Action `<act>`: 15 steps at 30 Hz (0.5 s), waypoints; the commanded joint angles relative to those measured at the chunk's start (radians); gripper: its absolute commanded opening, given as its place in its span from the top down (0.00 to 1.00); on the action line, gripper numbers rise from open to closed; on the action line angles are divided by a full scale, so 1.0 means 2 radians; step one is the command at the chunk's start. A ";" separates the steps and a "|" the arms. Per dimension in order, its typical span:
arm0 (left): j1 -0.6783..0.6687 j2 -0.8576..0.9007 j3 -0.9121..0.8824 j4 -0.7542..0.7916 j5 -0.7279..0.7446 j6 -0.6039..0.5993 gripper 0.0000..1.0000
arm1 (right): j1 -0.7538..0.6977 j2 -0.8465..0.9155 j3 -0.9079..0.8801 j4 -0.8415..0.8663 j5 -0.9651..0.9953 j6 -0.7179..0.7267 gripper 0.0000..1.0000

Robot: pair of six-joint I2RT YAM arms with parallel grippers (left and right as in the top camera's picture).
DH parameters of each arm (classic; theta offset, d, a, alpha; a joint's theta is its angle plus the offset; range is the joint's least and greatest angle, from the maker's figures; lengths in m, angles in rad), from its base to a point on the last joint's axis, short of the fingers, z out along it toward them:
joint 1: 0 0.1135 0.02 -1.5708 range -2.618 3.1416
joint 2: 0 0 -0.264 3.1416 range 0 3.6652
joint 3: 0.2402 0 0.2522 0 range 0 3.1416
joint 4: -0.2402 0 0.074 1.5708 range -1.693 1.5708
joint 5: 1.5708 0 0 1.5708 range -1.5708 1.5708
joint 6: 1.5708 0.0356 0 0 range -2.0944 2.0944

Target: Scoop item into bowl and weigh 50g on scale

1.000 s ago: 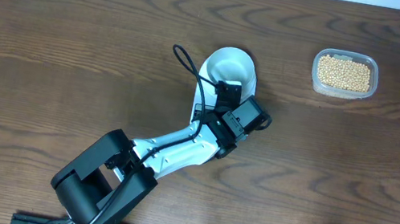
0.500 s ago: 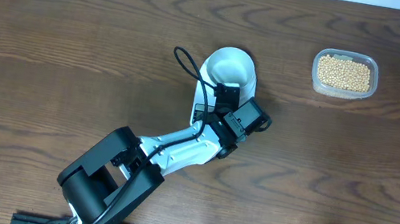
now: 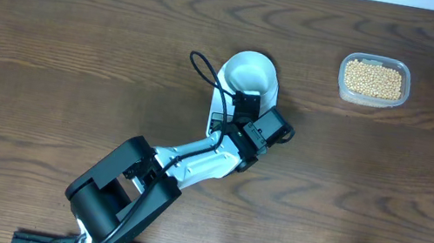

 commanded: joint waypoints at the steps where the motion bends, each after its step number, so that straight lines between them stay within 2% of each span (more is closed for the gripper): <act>1: 0.001 0.007 -0.003 0.002 -0.014 0.001 0.93 | -0.002 0.000 0.006 0.000 -0.003 -0.006 0.99; 15: 0.001 0.019 -0.003 0.015 -0.014 0.001 0.93 | -0.002 0.000 0.006 0.000 -0.003 -0.006 0.99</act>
